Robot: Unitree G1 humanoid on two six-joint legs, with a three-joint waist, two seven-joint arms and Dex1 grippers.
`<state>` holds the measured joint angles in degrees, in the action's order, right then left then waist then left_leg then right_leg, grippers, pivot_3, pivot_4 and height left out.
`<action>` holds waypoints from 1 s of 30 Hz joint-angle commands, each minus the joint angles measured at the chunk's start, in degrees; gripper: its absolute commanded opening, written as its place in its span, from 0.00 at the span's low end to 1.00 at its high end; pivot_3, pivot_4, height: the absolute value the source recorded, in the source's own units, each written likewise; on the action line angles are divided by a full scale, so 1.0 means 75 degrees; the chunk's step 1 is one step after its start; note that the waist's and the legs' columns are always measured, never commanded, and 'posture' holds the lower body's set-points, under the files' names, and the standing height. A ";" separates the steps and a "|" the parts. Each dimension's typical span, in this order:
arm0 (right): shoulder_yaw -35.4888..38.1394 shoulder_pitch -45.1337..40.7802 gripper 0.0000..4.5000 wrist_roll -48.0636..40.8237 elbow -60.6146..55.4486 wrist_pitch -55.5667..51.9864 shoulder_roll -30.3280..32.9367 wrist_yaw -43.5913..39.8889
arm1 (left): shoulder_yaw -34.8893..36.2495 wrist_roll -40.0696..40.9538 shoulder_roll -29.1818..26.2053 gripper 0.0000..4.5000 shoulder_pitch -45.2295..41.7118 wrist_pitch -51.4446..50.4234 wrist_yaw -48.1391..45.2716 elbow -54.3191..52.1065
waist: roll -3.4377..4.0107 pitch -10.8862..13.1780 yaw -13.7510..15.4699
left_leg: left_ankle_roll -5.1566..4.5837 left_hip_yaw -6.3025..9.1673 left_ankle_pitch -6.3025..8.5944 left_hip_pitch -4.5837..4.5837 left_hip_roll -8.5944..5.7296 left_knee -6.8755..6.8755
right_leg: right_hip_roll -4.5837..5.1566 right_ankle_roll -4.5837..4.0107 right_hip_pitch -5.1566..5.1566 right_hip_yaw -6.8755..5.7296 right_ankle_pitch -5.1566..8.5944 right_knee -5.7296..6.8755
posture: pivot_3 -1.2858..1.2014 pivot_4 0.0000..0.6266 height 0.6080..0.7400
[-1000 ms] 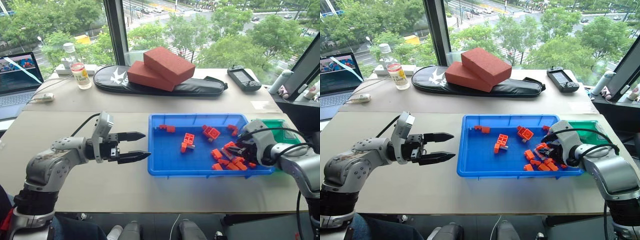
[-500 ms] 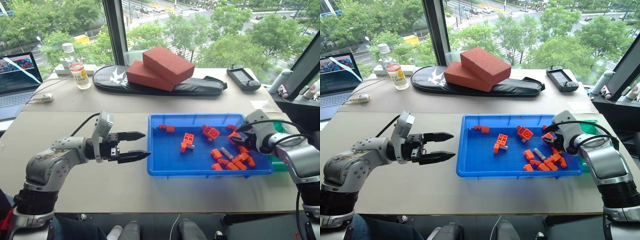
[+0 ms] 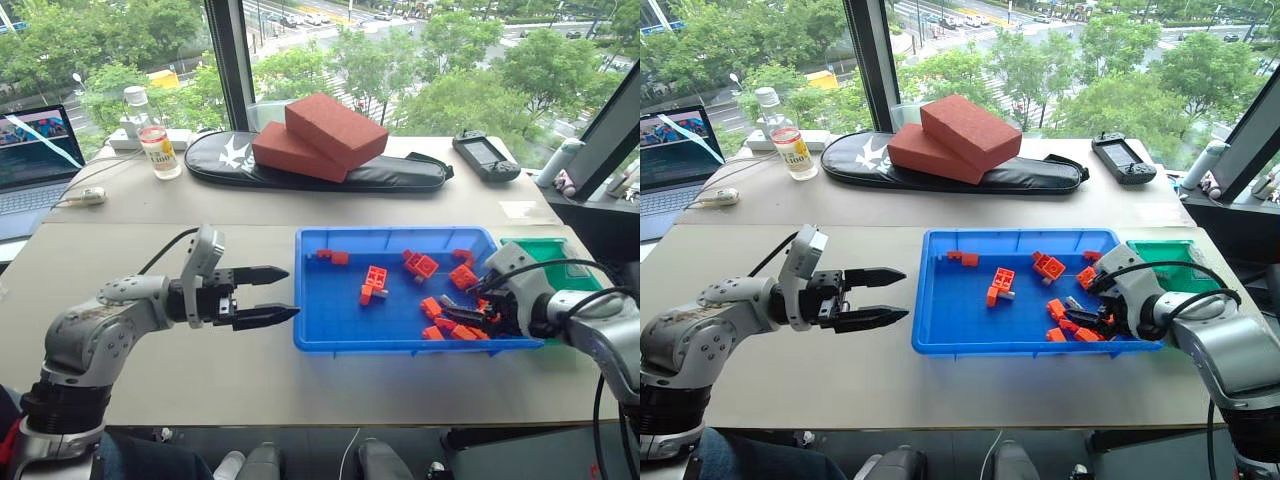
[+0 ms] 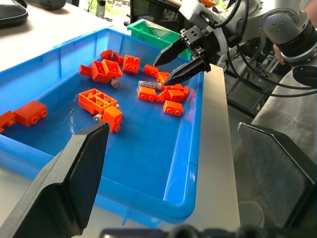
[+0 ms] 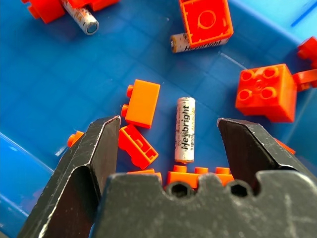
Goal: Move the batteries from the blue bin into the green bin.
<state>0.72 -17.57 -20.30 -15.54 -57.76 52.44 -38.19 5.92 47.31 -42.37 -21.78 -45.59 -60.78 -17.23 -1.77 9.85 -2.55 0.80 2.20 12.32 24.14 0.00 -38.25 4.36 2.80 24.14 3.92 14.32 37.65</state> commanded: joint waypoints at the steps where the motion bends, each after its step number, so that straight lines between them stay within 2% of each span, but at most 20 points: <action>1: -0.0060 -0.0220 0.82 0.0182 0.0174 0.0322 -0.0017 -0.0044 | 0.0293 0.0159 -0.0190 1.00 0.0099 -0.0036 0.0059 -0.0349 | 0.0000 0.0000 -0.0008 | 0.0000 0.0000 0.0000 -0.0001 0.0001 0.0000 | -0.0002 0.0000 0.0000 0.0000 0.0000 0.0001 | 0.52 0.24 1.00; 2: -0.0130 -0.0253 0.82 0.0223 0.0249 0.0347 -0.0024 -0.0057 | 0.0305 0.0167 -0.0194 1.00 0.0120 -0.0042 0.0075 -0.0370 | 0.0000 0.0000 -0.0011 | 0.0000 0.0001 0.0000 -0.0001 0.0003 0.0000 | -0.0003 0.0000 -0.0001 0.0000 0.0000 0.0001 | 0.52 0.24 1.00; 3: -0.0195 -0.0279 0.71 0.0263 0.0299 0.0376 -0.0020 -0.0086 | 0.0319 0.0174 -0.0195 1.00 0.0134 -0.0055 0.0090 -0.0391 | 0.0000 0.0000 -0.0011 | 0.0000 0.0000 0.0000 -0.0001 0.0003 0.0000 | -0.0003 0.0000 -0.0001 0.0000 0.0000 0.0000 | 0.52 0.24 1.00; 4: -0.0239 -0.0301 0.67 0.0288 0.0324 0.0395 -0.0024 -0.0114 | 0.0331 0.0178 -0.0191 1.00 0.0140 -0.0068 0.0105 -0.0404 | 0.0000 0.0000 -0.0008 | 0.0000 0.0000 0.0000 -0.0001 0.0002 0.0000 | -0.0002 0.0000 0.0000 0.0000 0.0000 0.0000 | 0.52 0.24 1.00; 11: -0.0302 -0.0399 0.12 0.0346 0.0336 0.0451 -0.0072 -0.0185 | 0.0346 0.0179 -0.0164 1.00 0.0160 -0.0097 0.0179 -0.0445 | 0.0000 0.0000 -0.0006 | 0.0000 0.0000 0.0000 0.0000 0.0001 0.0002 | 0.0000 0.0000 0.0001 0.0000 0.0000 -0.0001 | 0.52 0.24 1.00; 12: -0.0278 -0.0411 0.08 0.0356 0.0314 0.0461 -0.0087 -0.0175 | 0.0342 0.0179 -0.0158 1.00 0.0158 -0.0096 0.0187 -0.0442 | 0.0000 0.0000 -0.0007 | 0.0000 0.0001 0.0000 0.0000 0.0001 0.0002 | 0.0000 0.0000 0.0001 0.0000 0.0000 -0.0001 | 0.52 0.24 1.00; 19: 0.0430 -0.0498 0.08 0.0134 -0.0208 0.0182 0.0003 -0.0044 | 0.0305 0.0115 -0.0156 1.00 0.0135 -0.0030 0.0144 -0.0361 | 0.0001 0.0000 -0.0006 | 0.0000 0.0001 0.0000 0.0000 0.0001 0.0002 | -0.0002 0.0000 0.0003 0.0000 0.0000 0.0002 | 0.52 0.24 1.00; 22: 0.1447 -0.0804 0.08 -0.0151 -0.0512 -0.0131 -0.0156 0.0310 | 0.0281 0.0053 -0.0172 1.00 0.0109 0.0026 0.0082 -0.0281 | 0.0001 0.0001 -0.0009 | 0.0000 0.0000 0.0000 0.0001 -0.0001 0.0002 | 0.0001 0.0000 0.0003 0.0001 0.0000 0.0001 | 0.52 0.24 1.00; 27: 0.2835 -0.1093 0.08 0.0273 -0.0285 -0.0226 -0.0174 0.1438 | 0.0224 -0.0006 -0.0195 1.00 -0.0017 0.0049 -0.0017 -0.0150 | 0.0001 0.0000 0.0027 | 0.0000 0.0004 0.0000 0.0002 0.0001 0.0004 | -0.0001 0.0000 0.0002 -0.0001 0.0000 0.0000 | 0.52 0.24 1.00; 30: 0.3155 -0.1072 0.08 0.0713 0.0192 -0.0449 -0.0053 0.2139 | 0.0135 -0.0062 -0.0174 1.00 -0.0086 0.0069 -0.0088 -0.0089 | 0.0001 0.0000 0.0034 | 0.0000 0.0000 0.0000 0.0004 -0.0005 0.0004 | 0.0004 0.0000 0.0001 -0.0001 0.0000 -0.0003 | 0.52 0.24 1.00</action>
<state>21.45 -25.22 -17.48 -15.57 -59.98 50.96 -25.58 6.83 47.07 -42.67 -21.52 -46.27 -60.63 -17.50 -1.76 9.85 -2.30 0.80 2.20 12.32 24.17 -0.03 -38.22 4.38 2.80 24.14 3.91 14.32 37.62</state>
